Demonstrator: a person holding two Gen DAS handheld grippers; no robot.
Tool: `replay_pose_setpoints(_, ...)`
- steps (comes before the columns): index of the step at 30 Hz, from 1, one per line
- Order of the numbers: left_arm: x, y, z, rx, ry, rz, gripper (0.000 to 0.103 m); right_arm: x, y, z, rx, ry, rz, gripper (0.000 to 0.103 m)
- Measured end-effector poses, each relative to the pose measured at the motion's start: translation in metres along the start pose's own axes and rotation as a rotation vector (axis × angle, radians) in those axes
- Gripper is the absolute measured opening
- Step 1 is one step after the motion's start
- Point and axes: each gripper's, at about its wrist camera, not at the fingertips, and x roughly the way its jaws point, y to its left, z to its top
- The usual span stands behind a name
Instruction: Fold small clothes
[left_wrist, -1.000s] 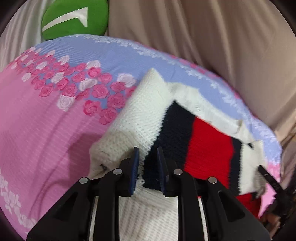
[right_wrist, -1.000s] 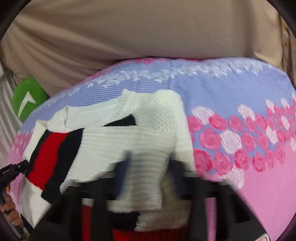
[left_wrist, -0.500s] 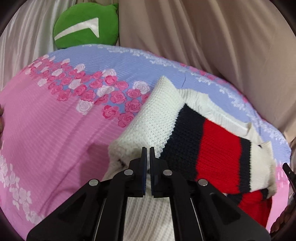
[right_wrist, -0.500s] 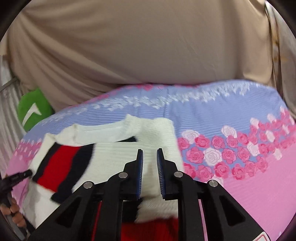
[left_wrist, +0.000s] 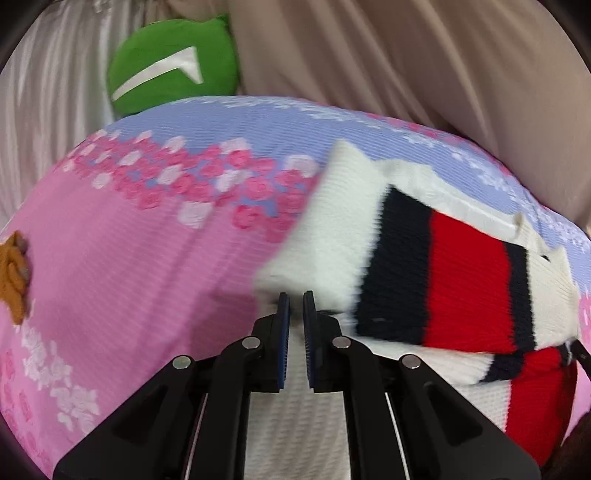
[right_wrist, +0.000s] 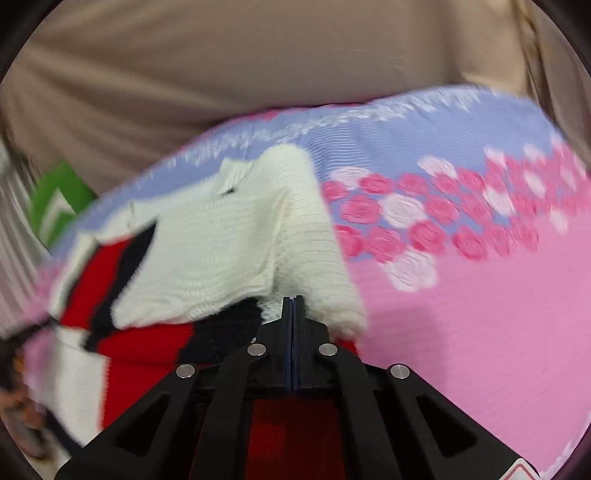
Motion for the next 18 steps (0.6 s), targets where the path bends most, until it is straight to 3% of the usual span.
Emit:
replay_pose_setpoints(1, -0.001, 0.005, -0.001, -0.017, 0.013, -0.020, 0.007, -0.011, -0.003, 0.000, 0.021, -0.022, 0.007, 0.000)
replay_pose_setpoints(3, -0.009, 0.007, -0.007, -0.044, 0.019, -0.076, 0.007, -0.026, 0.013, -0.002, -0.044, -0.063, -0.033, 0.014)
replay_pose_setpoints(4, -0.015, 0.001, -0.012, -0.027, 0.012, -0.093, 0.007, -0.028, 0.020, -0.003, -0.073, -0.065, -0.030, 0.014)
replay_pose_setpoints(6, -0.018, -0.016, -0.020, 0.027, 0.019, -0.115, 0.008, -0.015, 0.031, -0.007, -0.120, -0.018, -0.024, 0.014)
replay_pose_setpoints(8, -0.009, -0.029, -0.026, 0.077, 0.036, -0.082, 0.009, 0.010, 0.027, -0.013, -0.127, 0.048, -0.111, 0.002)
replay_pose_setpoints(10, 0.003, -0.026, -0.029, 0.079, 0.054, -0.045, 0.009, 0.005, 0.013, -0.018, -0.068, 0.050, -0.093, 0.002)
replay_pose_setpoints(13, -0.004, -0.013, -0.030, 0.062, 0.035, -0.043, 0.009, -0.029, 0.012, -0.028, -0.074, -0.011, -0.130, 0.011)
replay_pose_setpoints(16, -0.023, 0.000, -0.038, 0.050, 0.032, -0.064, 0.010, -0.065, 0.012, -0.046, -0.083, -0.054, -0.109, 0.024)
replay_pose_setpoints(18, -0.042, 0.010, -0.048, 0.050, 0.020, -0.088, 0.025, -0.093, 0.015, -0.066, -0.115, -0.077, -0.083, 0.037)
